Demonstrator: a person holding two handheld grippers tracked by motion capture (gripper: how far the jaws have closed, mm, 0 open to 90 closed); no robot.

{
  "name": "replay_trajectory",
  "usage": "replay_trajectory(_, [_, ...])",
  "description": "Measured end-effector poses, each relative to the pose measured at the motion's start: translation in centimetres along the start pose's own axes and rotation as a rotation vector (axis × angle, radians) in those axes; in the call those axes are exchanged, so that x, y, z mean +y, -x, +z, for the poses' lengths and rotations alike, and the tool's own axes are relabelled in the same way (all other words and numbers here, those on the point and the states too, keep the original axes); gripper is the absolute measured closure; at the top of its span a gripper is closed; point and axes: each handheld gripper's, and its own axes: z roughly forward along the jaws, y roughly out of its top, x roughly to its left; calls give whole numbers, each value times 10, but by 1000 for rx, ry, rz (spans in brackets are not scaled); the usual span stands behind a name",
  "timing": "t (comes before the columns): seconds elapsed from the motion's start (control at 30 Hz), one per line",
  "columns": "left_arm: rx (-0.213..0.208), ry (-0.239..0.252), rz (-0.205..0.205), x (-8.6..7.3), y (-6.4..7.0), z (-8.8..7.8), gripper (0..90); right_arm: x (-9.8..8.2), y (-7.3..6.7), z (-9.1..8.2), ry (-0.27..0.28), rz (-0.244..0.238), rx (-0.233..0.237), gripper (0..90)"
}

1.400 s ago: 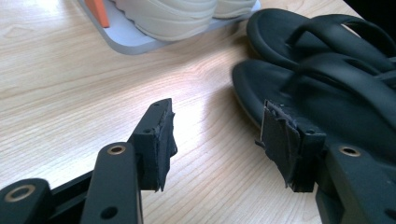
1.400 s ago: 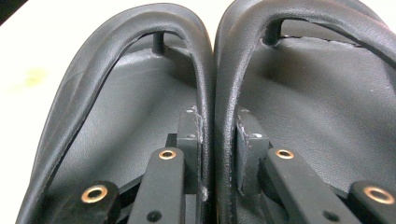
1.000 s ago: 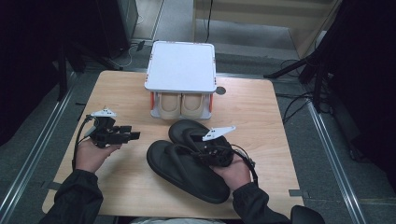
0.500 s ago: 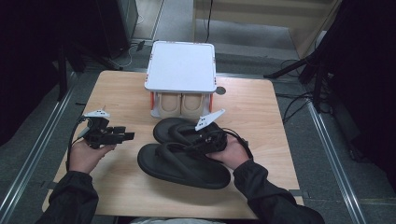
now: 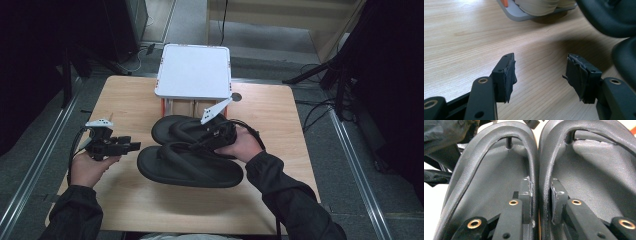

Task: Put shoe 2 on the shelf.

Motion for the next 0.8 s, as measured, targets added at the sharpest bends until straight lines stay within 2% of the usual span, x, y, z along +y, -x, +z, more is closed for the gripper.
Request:
replay_trajectory(0.13, [0,6,-3,-1,-1,-3,412,11,0,-4,-5,-15,17,764])
replay_trajectory(0.33, [6,1,-11,-4,-3,-3,412,26,0,-17,11,-1,32,765])
replay_trajectory(0.6, [5,-13,-18,-5,-4,-3,411,46,-3,-30,6,-14,31,765])
replay_trajectory(0.8, [6,-10,-21,-5,-5,-3,410,66,-3,-42,2,-15,-13,764])
